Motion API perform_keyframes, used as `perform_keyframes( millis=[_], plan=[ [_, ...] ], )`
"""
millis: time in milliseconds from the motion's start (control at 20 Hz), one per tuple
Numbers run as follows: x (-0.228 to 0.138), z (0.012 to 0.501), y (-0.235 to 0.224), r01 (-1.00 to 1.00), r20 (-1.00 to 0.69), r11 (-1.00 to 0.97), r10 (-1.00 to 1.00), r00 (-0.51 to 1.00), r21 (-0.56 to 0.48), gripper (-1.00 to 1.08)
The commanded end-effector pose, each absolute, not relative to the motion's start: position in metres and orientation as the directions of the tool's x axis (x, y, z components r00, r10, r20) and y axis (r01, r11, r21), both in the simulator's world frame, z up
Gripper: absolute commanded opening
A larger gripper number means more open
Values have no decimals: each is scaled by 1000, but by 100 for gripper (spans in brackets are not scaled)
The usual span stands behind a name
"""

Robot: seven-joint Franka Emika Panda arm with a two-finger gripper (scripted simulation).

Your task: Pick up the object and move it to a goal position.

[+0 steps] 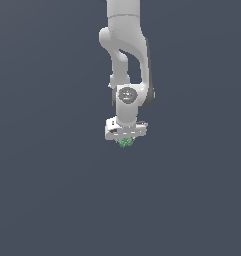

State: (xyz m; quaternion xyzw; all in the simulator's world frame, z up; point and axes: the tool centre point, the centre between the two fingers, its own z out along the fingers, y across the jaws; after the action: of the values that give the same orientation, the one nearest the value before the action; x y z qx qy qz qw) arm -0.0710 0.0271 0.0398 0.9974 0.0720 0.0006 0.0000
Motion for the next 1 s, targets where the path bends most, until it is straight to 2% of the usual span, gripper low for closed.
perform_keyframes(
  millis=[0,450,950],
  plan=[
    [-71,39,27,144,0,-990,144,990,0,-100],
    [-70,58,33,143,1,-990,143,990,0,-100],
    [-66,133,56,144,1,-990,144,990,1,-100]
  ],
)
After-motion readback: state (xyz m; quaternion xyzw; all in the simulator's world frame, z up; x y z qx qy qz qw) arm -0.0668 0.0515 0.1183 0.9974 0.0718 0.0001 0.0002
